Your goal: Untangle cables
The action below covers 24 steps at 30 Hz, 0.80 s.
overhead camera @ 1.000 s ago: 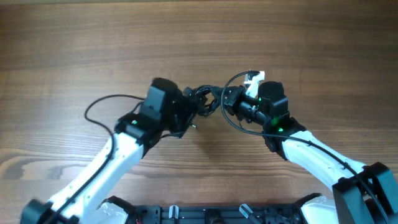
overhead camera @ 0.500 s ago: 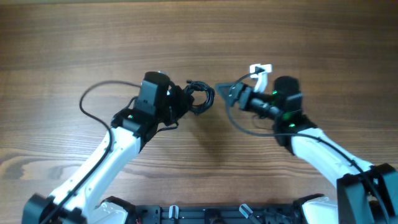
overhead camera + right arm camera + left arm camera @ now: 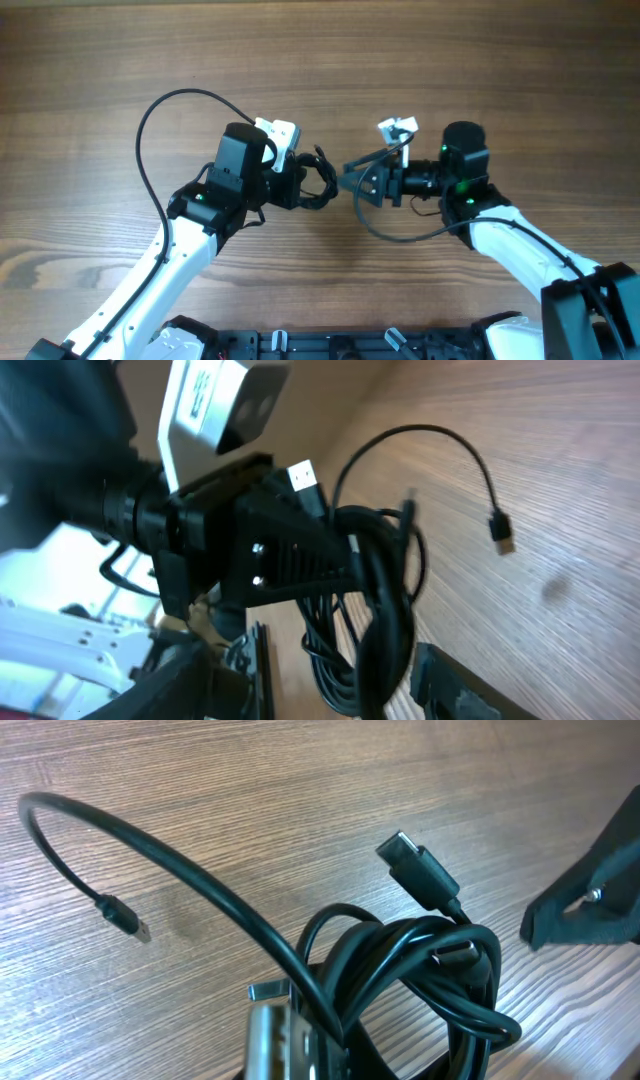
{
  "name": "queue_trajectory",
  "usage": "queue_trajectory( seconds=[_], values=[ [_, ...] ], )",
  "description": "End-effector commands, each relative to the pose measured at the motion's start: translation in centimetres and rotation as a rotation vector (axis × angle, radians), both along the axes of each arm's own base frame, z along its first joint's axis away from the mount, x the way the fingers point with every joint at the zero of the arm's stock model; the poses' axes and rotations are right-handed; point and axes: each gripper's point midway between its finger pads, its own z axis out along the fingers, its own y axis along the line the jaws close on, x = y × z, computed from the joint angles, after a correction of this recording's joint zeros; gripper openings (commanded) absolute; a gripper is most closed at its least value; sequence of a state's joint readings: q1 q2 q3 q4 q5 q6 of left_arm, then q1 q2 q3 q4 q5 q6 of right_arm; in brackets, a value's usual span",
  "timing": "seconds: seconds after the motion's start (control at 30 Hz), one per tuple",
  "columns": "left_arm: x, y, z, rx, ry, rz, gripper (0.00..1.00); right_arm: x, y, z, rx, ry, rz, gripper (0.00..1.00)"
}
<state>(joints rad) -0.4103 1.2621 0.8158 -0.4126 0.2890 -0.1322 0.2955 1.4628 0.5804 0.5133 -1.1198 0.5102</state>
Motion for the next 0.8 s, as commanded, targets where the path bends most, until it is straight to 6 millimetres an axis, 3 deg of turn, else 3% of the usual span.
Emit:
queue_trajectory(
  seconds=[0.0,0.1,0.23,0.27,0.3,0.43,0.47,0.6,0.67,0.77],
  values=[
    [0.4,1.0,0.5,0.007,-0.021,0.003,0.04,1.2,1.0,0.6,-0.036,-0.108,-0.046,0.6],
    [1.2,2.9,0.4,-0.024,0.022,0.109,0.04,3.2,1.0,1.2,-0.115,-0.164,-0.128,0.53],
    [1.4,3.7,1.0,-0.123,0.058,0.112,0.04,5.5,-0.5,-0.8,-0.466,-0.201,-0.23,0.51],
    [1.4,3.9,1.2,-0.144,0.066,0.11,0.04,5.5,-1.4,-1.2,-0.619,-0.218,-0.238,0.6],
    [1.5,4.2,1.1,-0.144,0.07,0.119,0.04,5.3,-1.7,-1.0,-0.693,-0.225,-0.233,0.99],
    [0.8,4.5,0.6,-0.107,0.068,0.069,0.04,3.7,0.5,1.4,-0.583,-0.219,-0.117,0.98],
    [0.7,4.3,0.6,-0.115,0.076,0.061,0.04,3.0,1.3,1.7,-0.544,-0.234,-0.065,0.9],
    [0.3,3.6,1.0,-0.154,0.086,0.03,0.04,1.9,2.8,0.9,-0.57,-0.322,0.024,0.68],
    [0.2,3.6,1.0,-0.155,0.087,0.029,0.04,0.8,4.0,0.5,-0.587,-0.347,0.061,0.66],
    [0.2,3.5,1.0,-0.163,0.09,0.026,0.04,0.8,4.6,-0.9,-0.698,-0.39,0.03,0.66]
  ],
)
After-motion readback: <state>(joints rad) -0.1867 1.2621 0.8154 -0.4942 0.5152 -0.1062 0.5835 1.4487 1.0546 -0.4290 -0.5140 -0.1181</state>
